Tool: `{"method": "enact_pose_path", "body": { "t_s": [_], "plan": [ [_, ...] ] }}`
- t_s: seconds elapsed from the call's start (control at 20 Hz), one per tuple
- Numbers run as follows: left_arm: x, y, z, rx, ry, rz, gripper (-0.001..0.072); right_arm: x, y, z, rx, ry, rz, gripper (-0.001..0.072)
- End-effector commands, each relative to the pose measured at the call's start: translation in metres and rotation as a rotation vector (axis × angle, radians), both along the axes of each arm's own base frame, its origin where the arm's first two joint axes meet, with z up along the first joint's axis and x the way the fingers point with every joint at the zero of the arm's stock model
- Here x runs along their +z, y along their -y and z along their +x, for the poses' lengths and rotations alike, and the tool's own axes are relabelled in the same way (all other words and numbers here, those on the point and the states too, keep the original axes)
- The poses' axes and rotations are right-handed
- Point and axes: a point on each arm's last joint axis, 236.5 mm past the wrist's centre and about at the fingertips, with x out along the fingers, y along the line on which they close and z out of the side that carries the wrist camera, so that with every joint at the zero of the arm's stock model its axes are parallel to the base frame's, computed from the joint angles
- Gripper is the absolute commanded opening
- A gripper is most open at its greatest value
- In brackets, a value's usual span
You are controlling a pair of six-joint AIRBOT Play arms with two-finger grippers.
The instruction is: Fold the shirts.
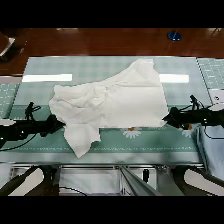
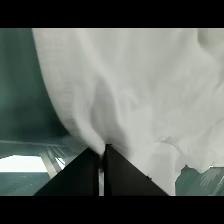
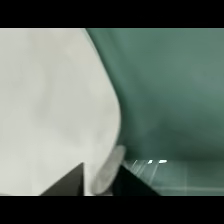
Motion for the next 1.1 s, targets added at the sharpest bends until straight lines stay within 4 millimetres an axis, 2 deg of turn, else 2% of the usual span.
{"method": "enact_pose_path", "body": {
  "t_s": [0.0,0.05,0.1,0.15,0.2,0.25,0.3,0.35,0.4,0.45,0.5,0.6,0.65,0.7,0.8,0.95,1.05],
  "plan": [
    [0.011,0.001,0.013,0.005,0.041,-0.011,0.0018,0.025,-0.024,0.044,0.054,0.134,0.023,0.0021],
    [0.024,0.0,0.024,-0.001,0.075,-0.018,0.0018,0.046,-0.03,0.057,0.094,0.179,0.04,0.0021],
    [0.049,0.0,0.042,-0.006,0.138,-0.034,0.0018,0.075,-0.034,0.072,0.145,0.233,0.053,0.0021],
    [0.083,0.0,0.064,-0.006,0.229,-0.054,0.0018,0.109,-0.036,0.088,0.191,0.298,0.053,0.002],
    [0.133,0.0,0.089,-0.002,0.365,-0.077,0.0018,0.154,-0.034,0.109,0.227,0.399,0.034,0.002],
    [0.189,0.0,0.11,0.009,0.506,-0.094,0.0018,0.209,-0.031,0.128,0.242,0.521,-0.002,0.002],
    [0.254,-0.001,0.125,0.018,0.664,-0.095,0.0017,0.265,-0.029,0.14,0.253,0.65,-0.046,0.002],
    [0.314,-0.002,0.13,0.015,0.81,-0.069,0.0017,0.329,-0.026,0.146,0.259,0.795,-0.108,0.002],
    [0.373,-0.004,0.127,0.007,0.955,-0.007,0.0017,0.385,-0.024,0.141,0.268,0.922,-0.179,0.002],
    [0.419,-0.004,0.118,-0.002,1.068,0.067,0.0017,0.435,-0.024,0.125,0.275,1.029,-0.245,0.002],
    [0.458,-0.006,0.105,-0.017,1.157,0.166,0.0017,0.482,-0.025,0.102,0.269,1.141,-0.313,0.002],
    [0.51,-0.016,0.074,0.008,1.239,0.368,0.0017,0.551,-0.032,0.048,0.248,1.328,-0.417,0.002],
    [0.53,-0.022,0.057,0.022,1.272,0.485,0.0017,0.572,-0.032,0.02,0.232,1.391,-0.477,0.002],
    [0.548,-0.029,0.038,0.054,1.298,0.593,0.0017,0.585,-0.031,-0.005,0.219,1.428,-0.535,0.002],
    [0.577,-0.04,-0.003,0.12,1.343,0.769,0.0017,0.599,-0.026,-0.049,0.181,1.466,-0.64,0.002],
    [0.596,-0.05,-0.064,0.213,1.375,0.969,0.0017,0.605,-0.015,-0.098,0.12,1.474,-0.754,0.002],
    [0.599,-0.05,-0.094,0.236,1.388,1.027,0.0017,0.593,-0.003,-0.119,0.081,1.406,-0.809,0.002]
  ]
}}
